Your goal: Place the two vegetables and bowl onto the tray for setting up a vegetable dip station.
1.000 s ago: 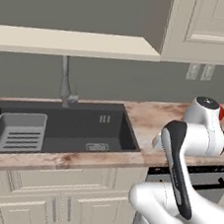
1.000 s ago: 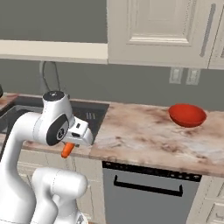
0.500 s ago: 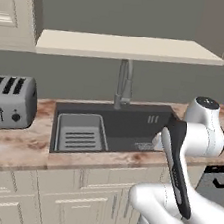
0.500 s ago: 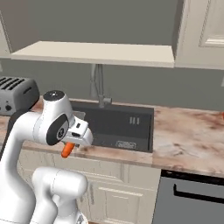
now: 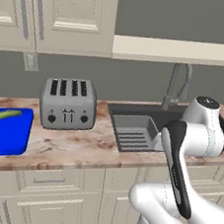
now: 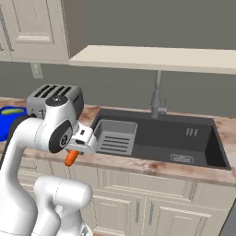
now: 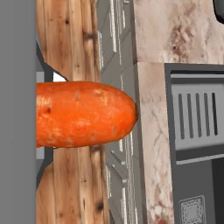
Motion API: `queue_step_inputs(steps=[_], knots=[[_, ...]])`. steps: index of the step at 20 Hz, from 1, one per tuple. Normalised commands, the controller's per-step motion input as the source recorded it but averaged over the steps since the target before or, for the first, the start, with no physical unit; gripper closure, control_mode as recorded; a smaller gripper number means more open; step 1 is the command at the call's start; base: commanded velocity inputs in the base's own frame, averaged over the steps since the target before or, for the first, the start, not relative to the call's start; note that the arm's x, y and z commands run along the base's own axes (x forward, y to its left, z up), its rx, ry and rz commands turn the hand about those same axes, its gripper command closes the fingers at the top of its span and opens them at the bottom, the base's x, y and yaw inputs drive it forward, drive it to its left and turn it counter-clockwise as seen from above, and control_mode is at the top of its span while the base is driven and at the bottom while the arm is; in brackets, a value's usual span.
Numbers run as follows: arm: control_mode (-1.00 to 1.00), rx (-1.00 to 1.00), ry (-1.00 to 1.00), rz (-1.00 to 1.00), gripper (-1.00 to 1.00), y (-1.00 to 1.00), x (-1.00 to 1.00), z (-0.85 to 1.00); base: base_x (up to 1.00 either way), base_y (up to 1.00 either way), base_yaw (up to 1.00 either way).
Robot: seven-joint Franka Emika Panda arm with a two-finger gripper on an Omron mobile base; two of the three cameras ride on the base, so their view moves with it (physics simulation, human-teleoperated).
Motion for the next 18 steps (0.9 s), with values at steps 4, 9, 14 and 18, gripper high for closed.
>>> queue_step_inputs(steps=[4, 9, 14, 18], knots=[[1.00, 0.00, 0.00, 0.00, 1.00, 0.00, 0.00, 0.00, 0.00, 1.00, 0.00], [1.00, 0.00, 0.00, 0.00, 1.00, 0.00, 0.00, 0.00, 0.00, 1.00, 0.00], [1.00, 0.00, 0.00, 0.00, 1.00, 0.00, 0.00, 0.00, 0.00, 1.00, 0.00], [1.00, 0.00, 0.00, 0.00, 1.00, 0.00, 0.00, 0.00, 0.10, 0.98, 0.00]])
